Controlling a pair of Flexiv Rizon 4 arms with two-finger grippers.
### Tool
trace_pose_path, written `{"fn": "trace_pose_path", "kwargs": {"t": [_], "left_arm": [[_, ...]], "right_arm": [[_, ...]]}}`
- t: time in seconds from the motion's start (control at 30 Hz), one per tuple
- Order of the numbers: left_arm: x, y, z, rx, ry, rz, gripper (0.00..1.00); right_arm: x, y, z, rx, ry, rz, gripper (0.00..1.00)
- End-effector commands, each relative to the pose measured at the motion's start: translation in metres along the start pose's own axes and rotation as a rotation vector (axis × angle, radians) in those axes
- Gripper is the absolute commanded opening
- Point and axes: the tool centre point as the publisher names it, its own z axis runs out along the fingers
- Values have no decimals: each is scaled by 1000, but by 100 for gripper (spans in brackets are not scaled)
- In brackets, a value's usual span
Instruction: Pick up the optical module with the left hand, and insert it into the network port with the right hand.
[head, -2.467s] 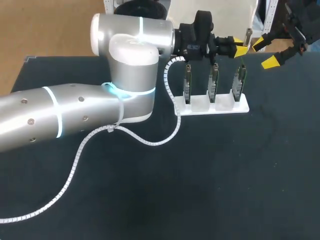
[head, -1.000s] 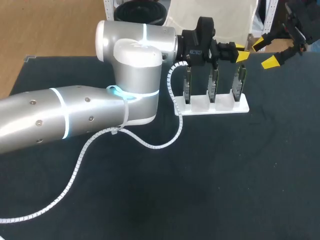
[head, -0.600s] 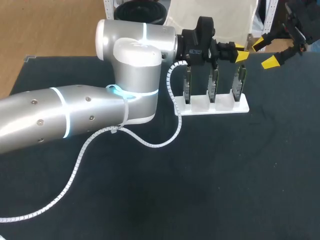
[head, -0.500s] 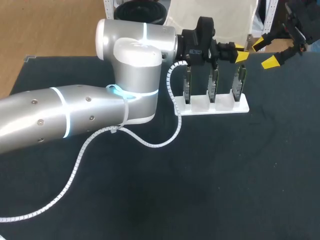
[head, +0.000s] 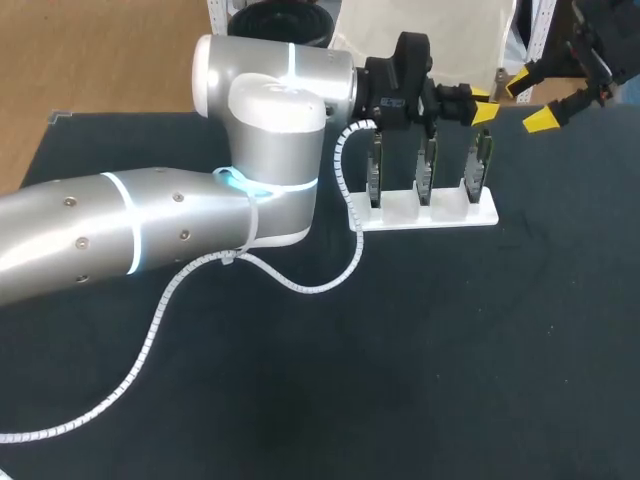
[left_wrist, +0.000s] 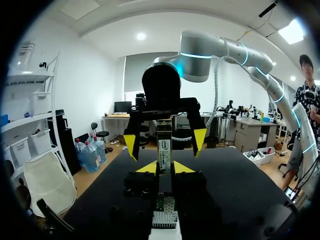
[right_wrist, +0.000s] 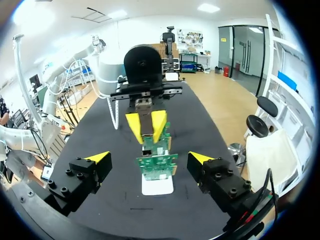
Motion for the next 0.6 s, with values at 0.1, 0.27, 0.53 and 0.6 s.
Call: {"fn": "trace_pose_path", "kwargs": {"t": [0.1, 0.27, 0.53, 0.6], "left_arm": [[0, 1, 1, 1, 2, 0, 0], [0, 1, 1, 1, 2, 0, 0], [0, 1, 1, 1, 2, 0, 0], [0, 1, 1, 1, 2, 0, 0]], "right_arm": [[-12, -2, -7, 30, 5, -27, 100], [-23, -8, -10, 36, 0, -60, 100], [-37, -12, -11, 28, -42, -86, 100], [-39, -12, -11, 17, -55, -88, 100]]}}
